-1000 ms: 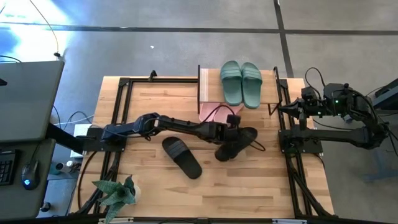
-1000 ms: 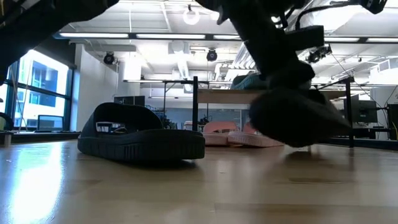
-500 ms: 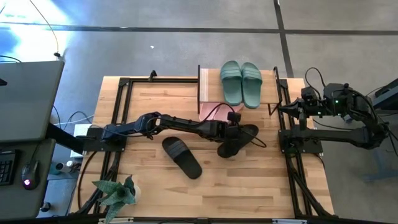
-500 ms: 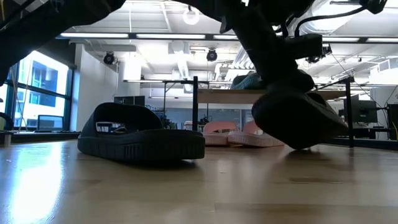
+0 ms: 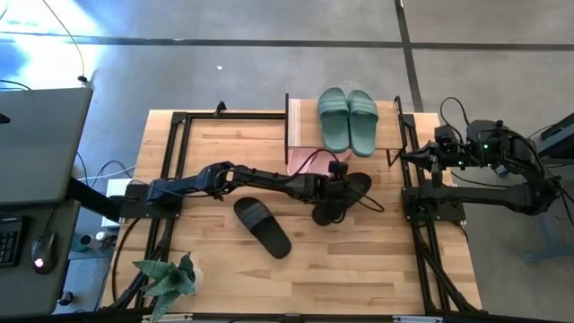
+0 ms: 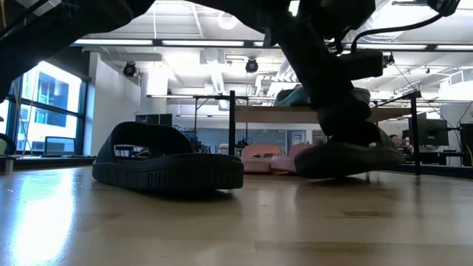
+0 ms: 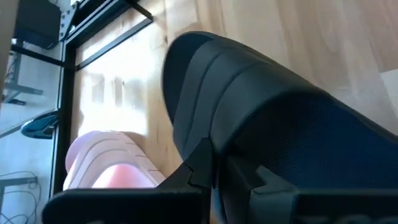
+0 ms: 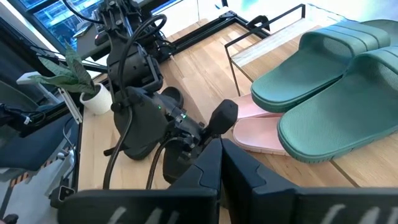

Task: Pick and place slides into the shelf
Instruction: Move the bottom black slide to the top right of the table

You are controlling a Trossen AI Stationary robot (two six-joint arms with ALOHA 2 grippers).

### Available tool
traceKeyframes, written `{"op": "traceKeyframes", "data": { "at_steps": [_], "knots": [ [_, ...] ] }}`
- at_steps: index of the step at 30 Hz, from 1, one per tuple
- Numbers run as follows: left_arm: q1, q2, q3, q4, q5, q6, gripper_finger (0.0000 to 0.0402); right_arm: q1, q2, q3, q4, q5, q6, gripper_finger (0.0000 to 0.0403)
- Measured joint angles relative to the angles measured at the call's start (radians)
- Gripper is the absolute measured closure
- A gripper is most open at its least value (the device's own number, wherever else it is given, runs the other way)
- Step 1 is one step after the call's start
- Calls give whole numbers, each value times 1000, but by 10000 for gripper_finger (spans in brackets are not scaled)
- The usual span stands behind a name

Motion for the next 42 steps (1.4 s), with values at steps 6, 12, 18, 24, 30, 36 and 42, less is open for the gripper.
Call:
{"op": "traceKeyframes", "data": {
  "at_steps": [6, 12, 18, 24, 30, 36, 42],
  "knots": [
    [0, 8, 0, 12, 5, -1, 372, 0, 0, 0, 0, 0, 0, 401],
    [0, 8, 0, 10, 6, 0, 368, 0, 0, 0, 0, 0, 0, 401],
    [1, 8, 0, 8, 12, 2, 367, 0, 0, 0, 0, 0, 0, 401],
    [1, 8, 0, 5, 62, 25, 366, 0, 0, 0, 0, 0, 0, 401],
    [1, 8, 0, 5, 81, 25, 343, 0, 0, 0, 0, 0, 0, 401],
    [1, 8, 0, 5, 44, 17, 280, 0, 0, 0, 0, 0, 0, 401],
    [1, 8, 0, 5, -16, 17, 240, 0, 0, 0, 0, 0, 0, 401]
  ]
}}
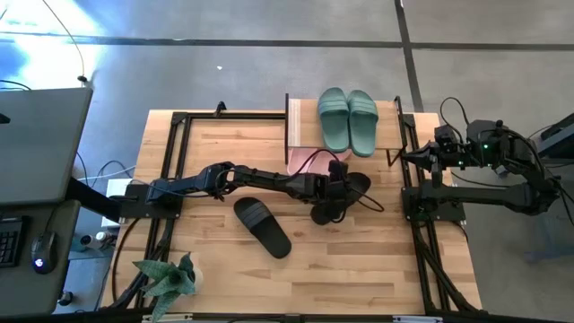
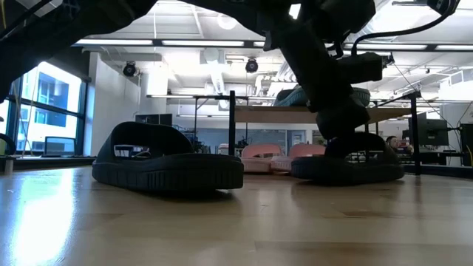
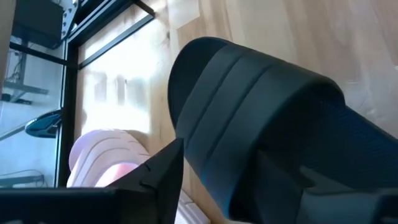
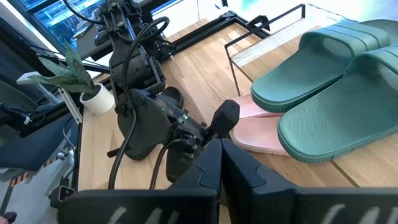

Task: Pick and place slides into the shelf
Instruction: Move the bottom black slide to the top right of the table

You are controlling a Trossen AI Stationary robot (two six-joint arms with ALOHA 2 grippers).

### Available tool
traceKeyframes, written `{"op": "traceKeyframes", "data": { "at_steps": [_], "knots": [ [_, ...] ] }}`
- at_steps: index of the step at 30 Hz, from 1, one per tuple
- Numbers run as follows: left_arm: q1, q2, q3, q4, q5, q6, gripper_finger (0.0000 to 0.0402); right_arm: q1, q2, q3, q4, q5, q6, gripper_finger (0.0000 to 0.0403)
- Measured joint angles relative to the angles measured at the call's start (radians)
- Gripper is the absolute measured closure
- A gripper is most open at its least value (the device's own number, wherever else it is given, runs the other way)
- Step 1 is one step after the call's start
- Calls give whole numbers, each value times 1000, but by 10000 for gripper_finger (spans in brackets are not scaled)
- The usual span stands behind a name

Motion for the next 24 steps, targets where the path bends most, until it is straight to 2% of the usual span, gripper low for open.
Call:
{"op": "traceKeyframes", "data": {
  "at_steps": [22, 24],
  "knots": [
    [-7, 0, 0, -14, 2, -53, 197, 0, 0, 0, 0, 0, 0, 401],
    [-8, 0, 0, -31, 31, -53, 190, 0, 0, 0, 0, 0, 0, 401]
  ]
}}
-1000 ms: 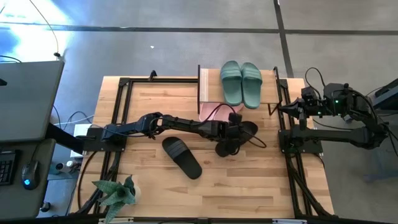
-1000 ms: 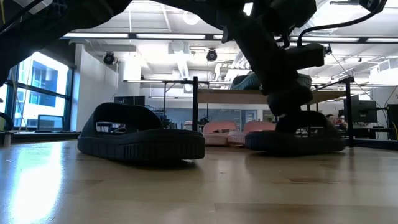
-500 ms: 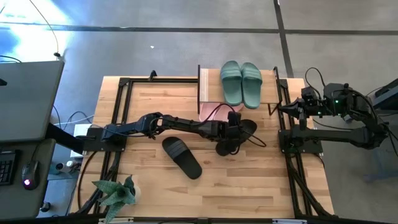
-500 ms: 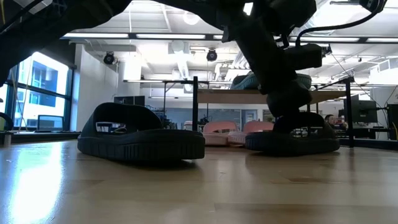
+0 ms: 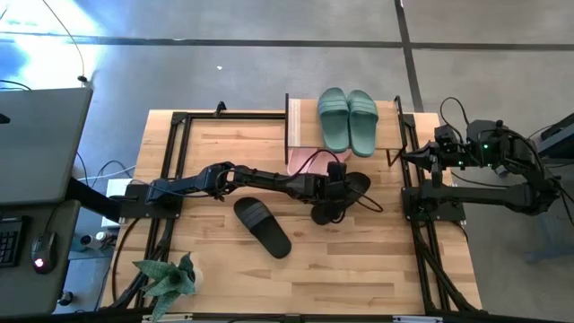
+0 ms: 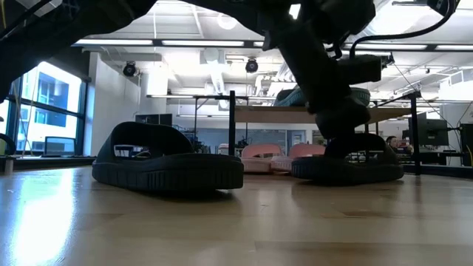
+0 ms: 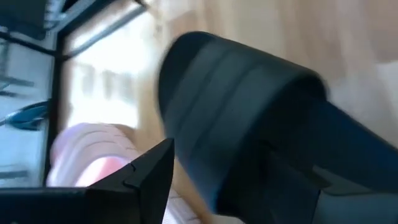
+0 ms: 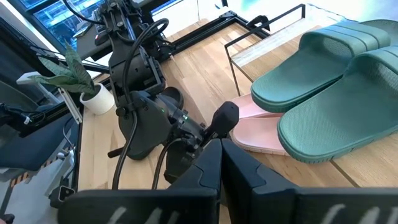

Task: Pick and place slides into the shelf
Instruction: Move the bottom black slide to the top right of the table

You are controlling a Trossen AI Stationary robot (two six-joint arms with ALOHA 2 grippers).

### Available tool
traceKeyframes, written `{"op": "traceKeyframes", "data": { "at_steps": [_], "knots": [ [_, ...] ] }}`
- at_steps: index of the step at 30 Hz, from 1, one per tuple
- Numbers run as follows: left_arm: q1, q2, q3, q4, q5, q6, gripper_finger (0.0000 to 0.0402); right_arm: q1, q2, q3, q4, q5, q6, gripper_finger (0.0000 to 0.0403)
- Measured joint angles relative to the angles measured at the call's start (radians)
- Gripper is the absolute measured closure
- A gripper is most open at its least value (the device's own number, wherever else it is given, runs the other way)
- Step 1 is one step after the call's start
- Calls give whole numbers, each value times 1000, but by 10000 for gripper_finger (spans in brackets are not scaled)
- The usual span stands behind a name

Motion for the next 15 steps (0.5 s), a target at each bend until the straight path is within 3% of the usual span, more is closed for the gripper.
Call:
{"op": "traceKeyframes", "data": {
  "at_steps": [4, 15],
  "knots": [
    [0, 0, 0, -33, 69, 0, 179, 0, 0, 0, 0, 0, 0, 401],
    [0, -17, 0, -79, 77, -2, 175, 0, 0, 0, 0, 0, 0, 401]
  ]
}}
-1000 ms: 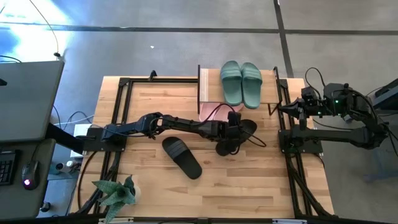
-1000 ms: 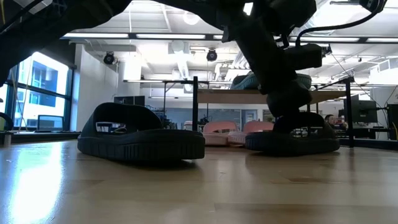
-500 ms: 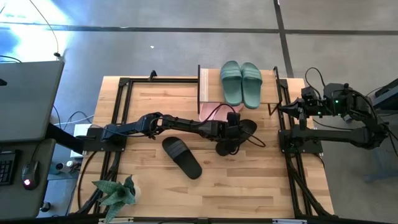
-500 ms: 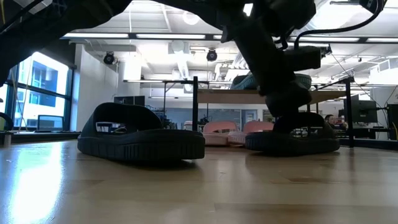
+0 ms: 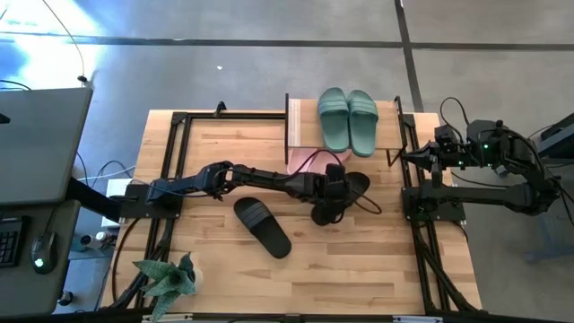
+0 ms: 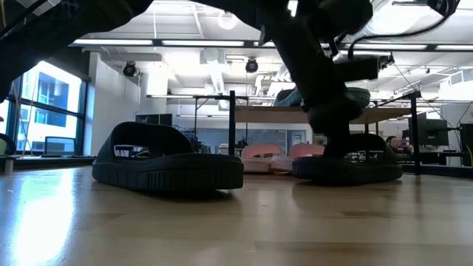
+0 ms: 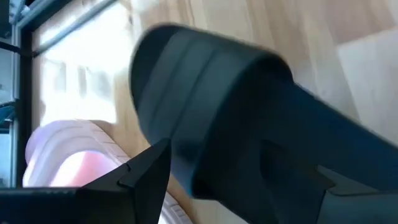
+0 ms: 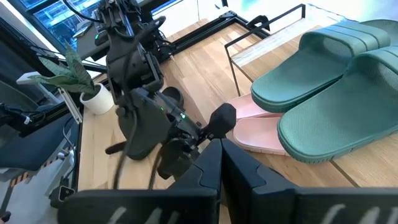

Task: Pick and place slides into the shelf
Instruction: Move the bottom black slide to the top right of the table, then move the black slide to the top right of the table

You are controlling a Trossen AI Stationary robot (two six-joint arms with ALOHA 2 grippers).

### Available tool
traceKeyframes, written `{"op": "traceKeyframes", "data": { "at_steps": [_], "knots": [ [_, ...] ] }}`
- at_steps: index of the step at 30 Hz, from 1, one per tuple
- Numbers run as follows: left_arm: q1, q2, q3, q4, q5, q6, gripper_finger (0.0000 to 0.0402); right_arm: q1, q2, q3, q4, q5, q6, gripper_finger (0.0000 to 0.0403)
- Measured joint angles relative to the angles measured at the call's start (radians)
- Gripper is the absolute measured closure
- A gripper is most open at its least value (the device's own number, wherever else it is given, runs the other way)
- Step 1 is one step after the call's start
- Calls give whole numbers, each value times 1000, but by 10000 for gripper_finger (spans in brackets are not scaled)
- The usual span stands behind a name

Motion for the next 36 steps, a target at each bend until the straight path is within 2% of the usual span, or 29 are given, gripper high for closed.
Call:
{"op": "traceKeyframes", "data": {
  "at_steps": [36],
  "knots": [
    [-7, -43, 0, -196, 110, -233, 175, 0, 0, 0, 0, 0, 0, 401]
  ]
}}
